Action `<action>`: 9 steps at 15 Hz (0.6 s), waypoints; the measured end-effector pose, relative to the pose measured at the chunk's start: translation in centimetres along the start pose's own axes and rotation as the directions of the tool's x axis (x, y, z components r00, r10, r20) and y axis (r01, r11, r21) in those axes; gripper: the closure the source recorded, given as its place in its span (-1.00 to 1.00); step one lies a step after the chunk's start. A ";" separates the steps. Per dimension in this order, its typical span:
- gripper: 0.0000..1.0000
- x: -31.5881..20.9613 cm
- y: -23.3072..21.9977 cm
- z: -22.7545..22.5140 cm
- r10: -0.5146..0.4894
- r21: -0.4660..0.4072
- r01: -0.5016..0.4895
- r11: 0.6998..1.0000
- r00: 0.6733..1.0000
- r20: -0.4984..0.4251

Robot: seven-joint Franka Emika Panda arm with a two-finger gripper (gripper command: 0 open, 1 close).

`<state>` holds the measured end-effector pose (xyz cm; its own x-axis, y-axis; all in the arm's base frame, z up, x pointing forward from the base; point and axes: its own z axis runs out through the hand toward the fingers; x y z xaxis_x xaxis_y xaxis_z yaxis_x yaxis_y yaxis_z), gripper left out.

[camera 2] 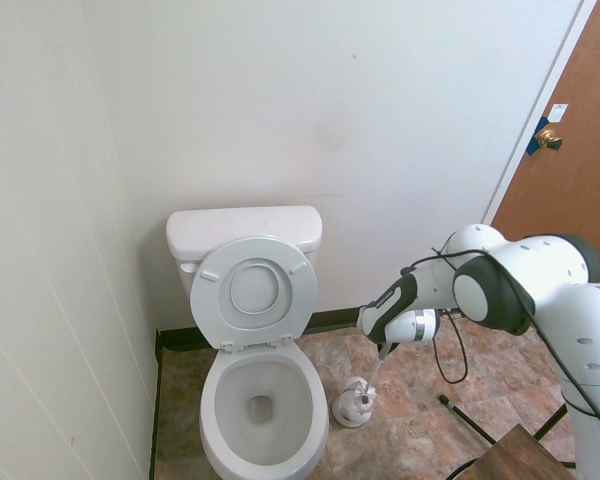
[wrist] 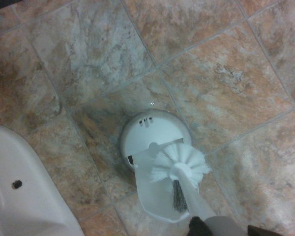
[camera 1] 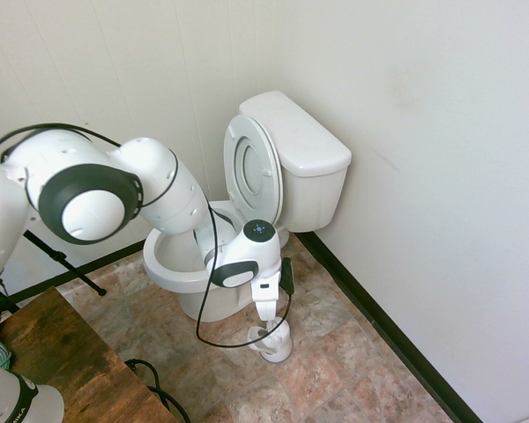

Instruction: Clean the toilet

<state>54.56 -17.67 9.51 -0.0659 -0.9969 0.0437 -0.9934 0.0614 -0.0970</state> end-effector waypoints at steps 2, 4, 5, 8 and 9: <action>1.00 0.9 1.3 -4.0 -0.010 0.010 0.010 1.000 1.000 -0.007; 1.00 1.5 2.3 -8.2 -0.015 0.035 0.016 0.999 1.000 -0.011; 1.00 1.8 2.6 -10.5 -0.019 0.053 0.020 0.998 1.000 -0.016; 1.00 2.1 2.9 -17.7 -0.034 0.106 0.038 0.994 0.999 -0.035; 1.00 1.5 2.7 -19.9 -0.047 0.114 0.052 0.992 0.998 -0.041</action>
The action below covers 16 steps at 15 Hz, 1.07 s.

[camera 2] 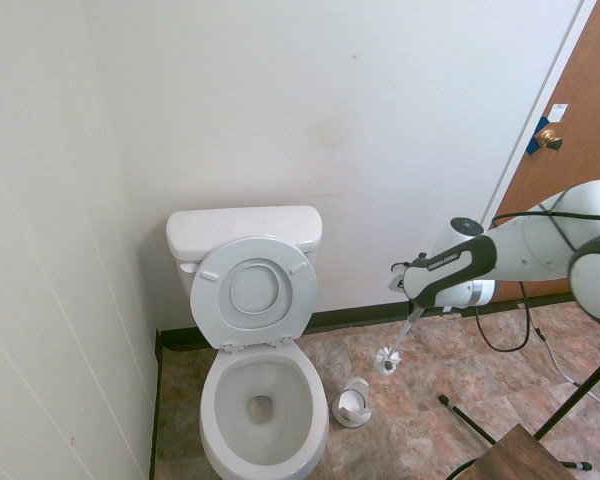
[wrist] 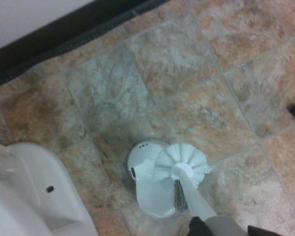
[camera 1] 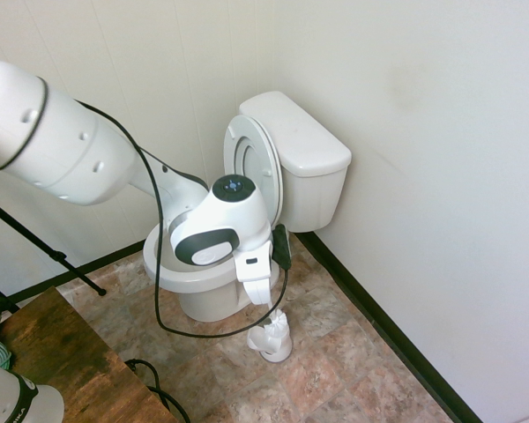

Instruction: Clean the toilet

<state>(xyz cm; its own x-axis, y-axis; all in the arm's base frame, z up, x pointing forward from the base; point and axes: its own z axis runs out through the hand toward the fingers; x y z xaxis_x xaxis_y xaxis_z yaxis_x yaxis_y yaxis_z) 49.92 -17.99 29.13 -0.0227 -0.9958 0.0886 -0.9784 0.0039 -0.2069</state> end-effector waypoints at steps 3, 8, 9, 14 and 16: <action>1.00 -3.4 -1.2 -5.0 -0.058 -0.025 0.058 0.998 0.998 0.003; 1.00 -9.8 -3.2 -10.3 -0.163 -0.041 0.162 0.986 0.987 -0.011; 1.00 -10.1 -3.4 -10.5 -0.169 -0.028 0.168 0.985 0.986 -0.014; 1.00 -16.1 -5.4 -13.0 -0.252 0.046 0.252 0.967 0.968 -0.011; 1.00 -20.9 -5.2 -13.7 -0.307 0.053 0.307 0.950 0.952 -0.011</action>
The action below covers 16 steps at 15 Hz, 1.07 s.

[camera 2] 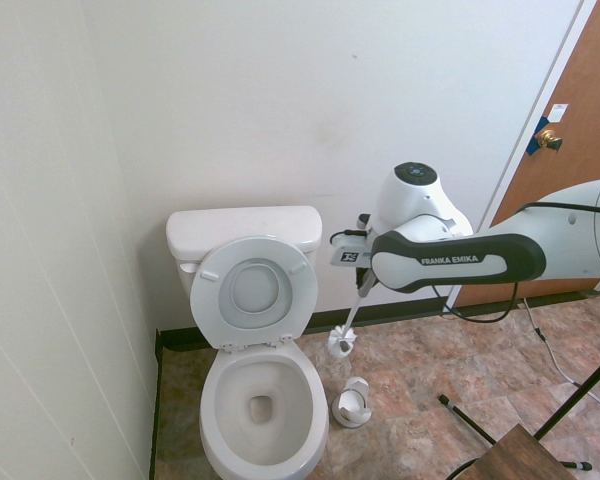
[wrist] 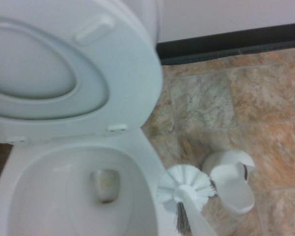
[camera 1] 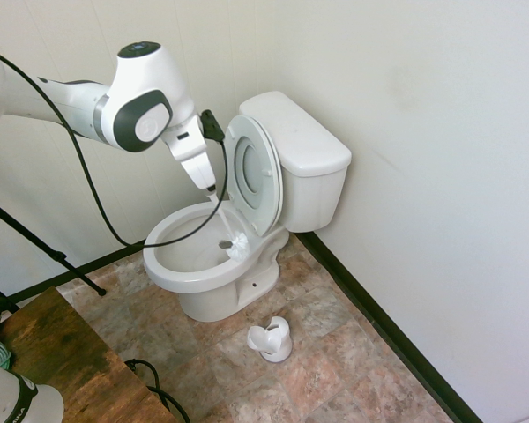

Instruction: Clean the toilet

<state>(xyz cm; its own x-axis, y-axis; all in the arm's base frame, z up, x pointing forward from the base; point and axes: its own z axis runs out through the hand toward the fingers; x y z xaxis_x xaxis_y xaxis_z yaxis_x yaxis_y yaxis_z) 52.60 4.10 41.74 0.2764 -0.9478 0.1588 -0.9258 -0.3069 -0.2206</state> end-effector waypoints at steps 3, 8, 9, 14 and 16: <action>1.00 -7.4 -1.2 0.0 -0.073 0.006 0.073 0.997 0.997 0.008; 1.00 -13.7 -5.5 5.6 -0.098 0.016 0.098 0.995 0.995 0.015; 1.00 -14.5 -6.8 6.7 -0.095 0.015 0.094 0.995 0.995 0.014; 1.00 -16.1 -11.1 11.1 -0.090 -0.004 0.090 0.996 0.996 -0.008; 1.00 -16.8 -11.5 13.7 -0.093 -0.027 0.093 0.995 0.996 -0.006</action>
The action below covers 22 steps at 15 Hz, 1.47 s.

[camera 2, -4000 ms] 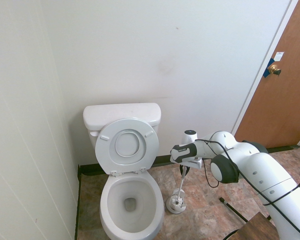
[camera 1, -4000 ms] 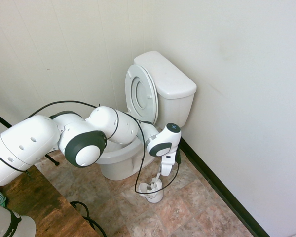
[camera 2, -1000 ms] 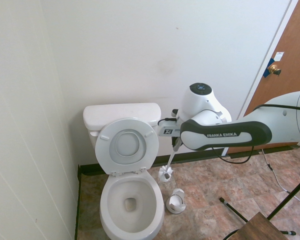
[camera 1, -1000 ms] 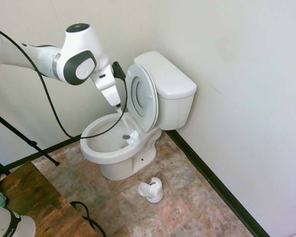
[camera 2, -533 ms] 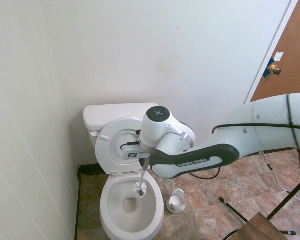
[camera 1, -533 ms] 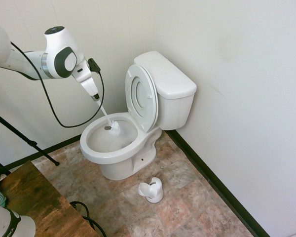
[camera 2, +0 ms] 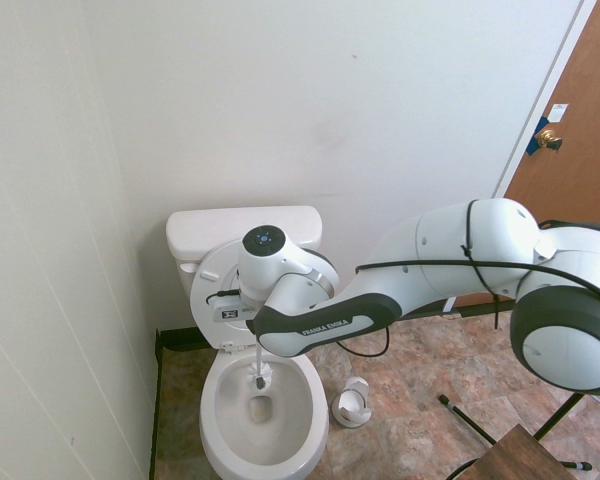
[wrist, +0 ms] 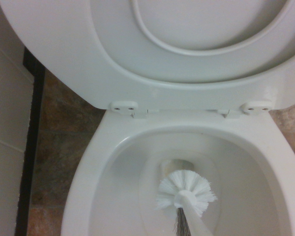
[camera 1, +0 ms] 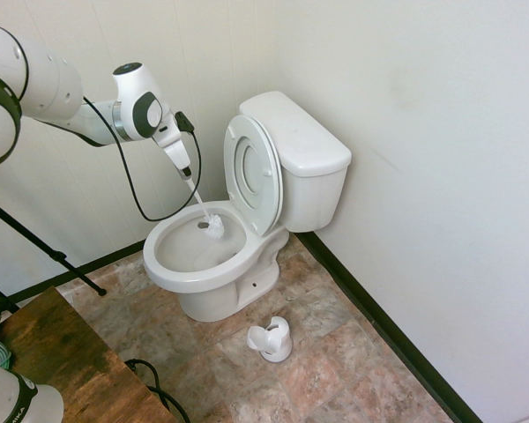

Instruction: Clean the toilet

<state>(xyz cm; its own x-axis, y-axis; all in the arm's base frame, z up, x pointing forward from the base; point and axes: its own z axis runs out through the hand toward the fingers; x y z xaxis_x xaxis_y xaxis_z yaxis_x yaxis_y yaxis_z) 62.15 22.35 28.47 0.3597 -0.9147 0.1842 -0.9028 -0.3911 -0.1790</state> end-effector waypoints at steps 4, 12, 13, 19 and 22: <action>1.00 -2.1 -1.4 4.3 0.004 -0.023 -0.004 1.000 1.000 -0.009; 1.00 -2.8 -3.9 11.1 0.062 0.005 -0.062 0.998 0.998 -0.019; 1.00 -2.9 -4.2 11.6 0.064 0.012 -0.064 0.998 0.998 -0.020; 1.00 -7.2 -2.9 13.5 0.027 -0.007 -0.027 1.000 1.000 0.010; 1.00 -9.6 -0.5 13.5 -0.004 -0.004 0.004 1.000 0.999 0.039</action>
<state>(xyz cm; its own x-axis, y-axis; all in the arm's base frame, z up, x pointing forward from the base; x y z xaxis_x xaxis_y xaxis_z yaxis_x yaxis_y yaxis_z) 62.36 29.95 13.77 0.3722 -0.9164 0.1471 -0.9023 -0.3944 -0.1742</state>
